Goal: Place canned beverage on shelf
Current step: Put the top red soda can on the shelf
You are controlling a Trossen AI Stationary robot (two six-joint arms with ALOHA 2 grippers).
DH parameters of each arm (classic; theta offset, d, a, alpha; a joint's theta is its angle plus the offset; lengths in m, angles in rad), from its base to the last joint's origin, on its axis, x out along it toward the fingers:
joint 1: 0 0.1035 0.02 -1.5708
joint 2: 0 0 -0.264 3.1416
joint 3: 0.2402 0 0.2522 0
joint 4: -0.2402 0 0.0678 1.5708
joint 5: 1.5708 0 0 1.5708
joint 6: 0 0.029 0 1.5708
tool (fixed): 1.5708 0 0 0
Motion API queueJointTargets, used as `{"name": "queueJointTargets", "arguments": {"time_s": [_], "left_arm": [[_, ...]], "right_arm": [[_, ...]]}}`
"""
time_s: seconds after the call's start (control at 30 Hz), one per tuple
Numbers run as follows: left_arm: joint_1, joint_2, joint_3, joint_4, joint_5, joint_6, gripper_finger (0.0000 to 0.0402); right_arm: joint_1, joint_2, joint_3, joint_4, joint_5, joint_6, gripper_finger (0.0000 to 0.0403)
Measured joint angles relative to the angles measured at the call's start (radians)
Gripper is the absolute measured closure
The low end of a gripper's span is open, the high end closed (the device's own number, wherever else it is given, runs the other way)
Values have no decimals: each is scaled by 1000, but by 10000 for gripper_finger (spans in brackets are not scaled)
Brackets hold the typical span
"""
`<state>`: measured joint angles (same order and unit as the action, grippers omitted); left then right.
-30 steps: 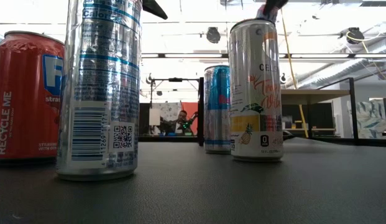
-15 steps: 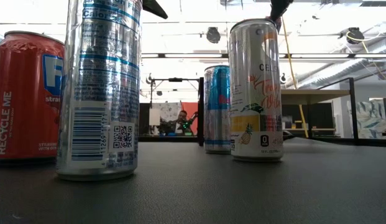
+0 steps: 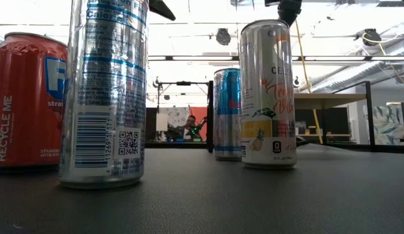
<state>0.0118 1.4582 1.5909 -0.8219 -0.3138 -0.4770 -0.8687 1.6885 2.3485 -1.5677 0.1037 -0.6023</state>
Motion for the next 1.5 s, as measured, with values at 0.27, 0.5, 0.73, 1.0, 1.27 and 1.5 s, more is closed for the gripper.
{"name": "queueJointTargets", "arguments": {"time_s": [0.27, 0.5, 0.73, 1.0, 1.27, 1.5], "left_arm": [[14, 0, 0, 0, 2, 15, 15], [45, 0, 0, 0, 22, 21, 15], [91, 0, 0, 1, 78, 45, 15], [116, 0, 0, 1, 80, 42, 15], [120, 0, 0, 1, 78, 40, 15], [120, 0, 0, 2, 77, 37, 15]], "right_arm": [[-39, -42, -150, -2, -54, 11, 126], [-74, -56, -271, -1, -110, -70, 126], [-75, -55, -335, 8, -110, -78, 126], [-74, -54, -393, 63, -109, -170, 126], [-74, -46, -425, 128, -112, -246, 126], [-74, -22, -425, 127, -139, -248, 126]]}}
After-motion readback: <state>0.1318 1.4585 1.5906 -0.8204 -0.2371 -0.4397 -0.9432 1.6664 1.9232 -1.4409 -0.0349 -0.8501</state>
